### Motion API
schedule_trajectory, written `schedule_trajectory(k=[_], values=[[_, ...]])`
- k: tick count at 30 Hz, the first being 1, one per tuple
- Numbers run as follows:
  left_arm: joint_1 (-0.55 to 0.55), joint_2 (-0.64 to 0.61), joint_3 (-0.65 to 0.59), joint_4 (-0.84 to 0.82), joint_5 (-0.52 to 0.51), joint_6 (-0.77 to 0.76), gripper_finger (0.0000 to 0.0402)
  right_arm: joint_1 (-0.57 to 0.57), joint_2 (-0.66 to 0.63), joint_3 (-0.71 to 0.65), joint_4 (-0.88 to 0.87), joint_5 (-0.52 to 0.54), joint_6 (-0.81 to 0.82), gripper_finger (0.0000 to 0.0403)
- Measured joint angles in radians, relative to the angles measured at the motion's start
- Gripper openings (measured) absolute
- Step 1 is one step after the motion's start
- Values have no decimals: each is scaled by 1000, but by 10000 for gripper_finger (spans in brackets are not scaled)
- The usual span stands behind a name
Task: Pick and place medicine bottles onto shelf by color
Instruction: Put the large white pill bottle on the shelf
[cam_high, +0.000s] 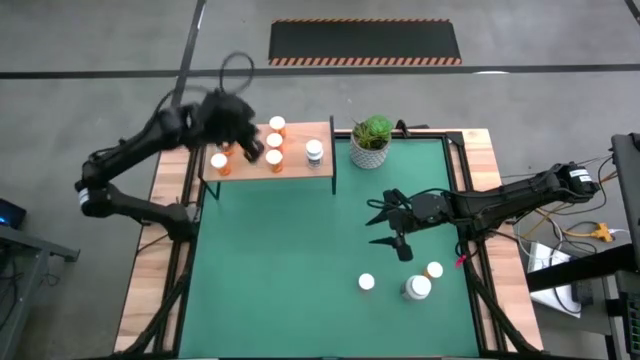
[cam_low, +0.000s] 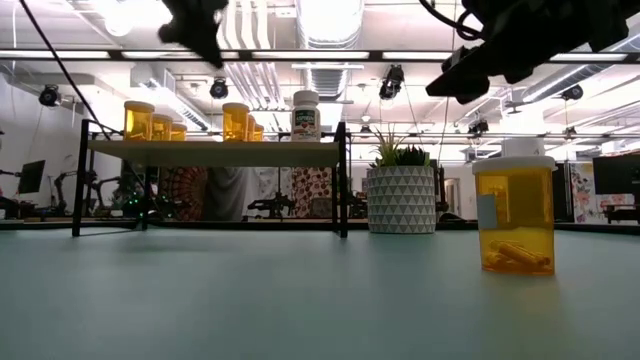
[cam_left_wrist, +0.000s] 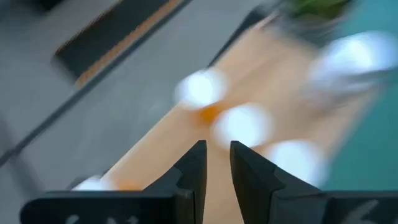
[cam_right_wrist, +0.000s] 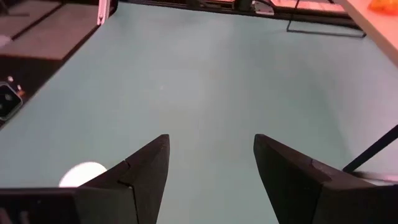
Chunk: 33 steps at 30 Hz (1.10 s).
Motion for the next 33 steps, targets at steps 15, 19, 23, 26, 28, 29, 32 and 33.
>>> schedule_trajectory(k=[15, 19, 23, 26, 28, 29, 32, 33], values=[[-678, -107, -417, 811, -5, -1, 54, 42, 0, 19, -15, -66, 184, 224], [-739, -64, -470, 924, -5, 21, 54, 95, 0, 68, -106, -66, 212, 224], [-766, -17, -472, 956, -7, 20, 54, 146, 0, 127, -221, -63, 256, 224], [-776, 19, -465, 953, -6, 17, 54, 183, 6, 176, -305, -58, 314, 224], [-779, 37, -455, 954, -7, 16, 54, 207, 11, 211, -374, -56, 357, 224], [-779, 45, -452, 957, -7, 16, 54, 219, 17, 231, -414, -55, 381, 224], [-779, 57, -447, 954, -7, 16, 54, 257, 39, 306, -559, -54, 457, 224], [-779, 57, -447, 952, -7, 15, 54, 272, 53, 336, -614, -54, 486, 224]])
